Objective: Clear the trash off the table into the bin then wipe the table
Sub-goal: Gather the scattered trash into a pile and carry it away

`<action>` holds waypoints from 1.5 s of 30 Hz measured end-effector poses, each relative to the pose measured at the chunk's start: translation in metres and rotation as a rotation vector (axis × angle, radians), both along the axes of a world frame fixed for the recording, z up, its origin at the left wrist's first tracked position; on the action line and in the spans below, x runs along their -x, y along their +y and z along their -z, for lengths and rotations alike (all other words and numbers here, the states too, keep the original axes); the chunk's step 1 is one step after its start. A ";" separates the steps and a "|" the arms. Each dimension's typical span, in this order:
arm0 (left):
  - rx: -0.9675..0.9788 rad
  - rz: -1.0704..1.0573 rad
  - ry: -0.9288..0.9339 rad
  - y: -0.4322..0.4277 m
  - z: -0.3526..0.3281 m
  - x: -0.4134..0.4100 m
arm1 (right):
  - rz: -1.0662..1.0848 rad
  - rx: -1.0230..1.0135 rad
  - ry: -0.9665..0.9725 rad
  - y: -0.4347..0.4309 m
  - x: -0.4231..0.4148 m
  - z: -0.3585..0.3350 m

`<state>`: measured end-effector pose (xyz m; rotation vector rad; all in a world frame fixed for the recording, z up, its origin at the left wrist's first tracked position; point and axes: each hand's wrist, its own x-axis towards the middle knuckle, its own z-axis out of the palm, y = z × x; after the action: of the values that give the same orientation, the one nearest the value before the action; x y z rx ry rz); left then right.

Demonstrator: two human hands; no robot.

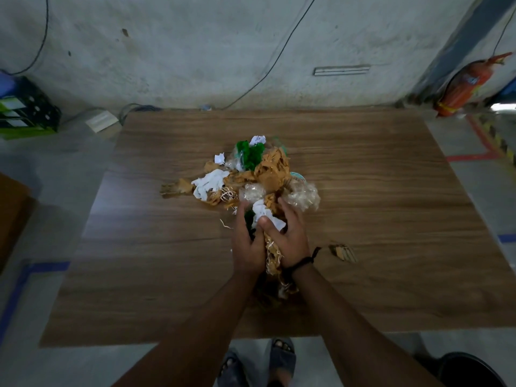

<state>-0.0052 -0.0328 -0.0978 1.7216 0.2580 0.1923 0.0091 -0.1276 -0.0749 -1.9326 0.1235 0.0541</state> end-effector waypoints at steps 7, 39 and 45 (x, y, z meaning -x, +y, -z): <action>0.076 -0.047 0.059 0.002 0.000 -0.005 | 0.004 0.029 -0.019 0.003 -0.009 0.006; 0.151 -0.348 -0.048 -0.039 -0.066 -0.031 | 0.062 -0.606 -0.070 -0.012 -0.041 -0.044; 0.163 -0.364 -0.104 -0.040 -0.077 -0.036 | 0.057 -0.637 -0.077 -0.011 -0.049 -0.052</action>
<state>0.0306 -0.0724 -0.0211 1.4876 0.4956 0.5125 0.0578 -0.1385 -0.0231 -1.2924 0.0950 -0.0191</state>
